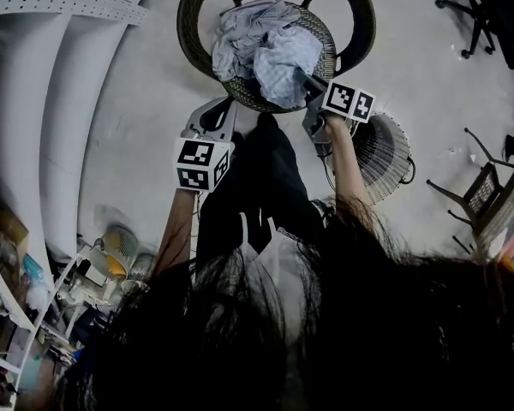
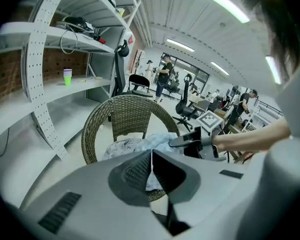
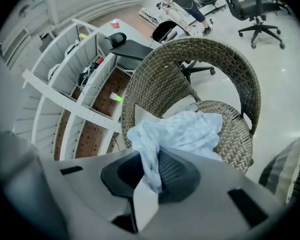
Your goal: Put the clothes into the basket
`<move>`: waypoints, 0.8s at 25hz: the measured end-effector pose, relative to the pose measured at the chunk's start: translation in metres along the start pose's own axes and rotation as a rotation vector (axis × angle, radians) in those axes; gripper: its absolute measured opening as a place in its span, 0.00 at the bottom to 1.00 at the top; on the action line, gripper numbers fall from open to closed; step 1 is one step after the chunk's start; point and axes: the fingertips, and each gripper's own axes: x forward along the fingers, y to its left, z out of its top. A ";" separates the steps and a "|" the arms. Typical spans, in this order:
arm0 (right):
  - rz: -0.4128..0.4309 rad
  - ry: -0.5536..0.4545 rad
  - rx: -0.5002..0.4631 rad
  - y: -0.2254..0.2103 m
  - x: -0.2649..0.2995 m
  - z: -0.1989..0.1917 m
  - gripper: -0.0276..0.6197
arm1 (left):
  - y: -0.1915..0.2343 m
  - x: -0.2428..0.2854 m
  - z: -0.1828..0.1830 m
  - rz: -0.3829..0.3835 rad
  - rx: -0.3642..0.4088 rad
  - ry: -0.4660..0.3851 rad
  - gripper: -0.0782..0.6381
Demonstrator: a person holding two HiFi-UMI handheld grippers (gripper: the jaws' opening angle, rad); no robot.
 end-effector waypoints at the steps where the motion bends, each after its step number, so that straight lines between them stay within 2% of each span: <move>1: 0.010 -0.016 0.006 0.011 -0.008 -0.001 0.14 | -0.002 -0.008 0.004 -0.002 0.007 -0.012 0.14; 7: 0.060 -0.123 0.049 0.075 -0.057 -0.002 0.14 | -0.009 -0.060 0.022 -0.015 0.031 -0.083 0.14; 14: 0.119 -0.202 0.017 0.143 -0.114 -0.014 0.14 | -0.023 -0.107 0.029 -0.033 0.058 -0.134 0.14; 20: 0.139 -0.239 -0.011 0.184 -0.148 -0.024 0.14 | -0.038 -0.128 0.041 -0.076 0.072 -0.178 0.14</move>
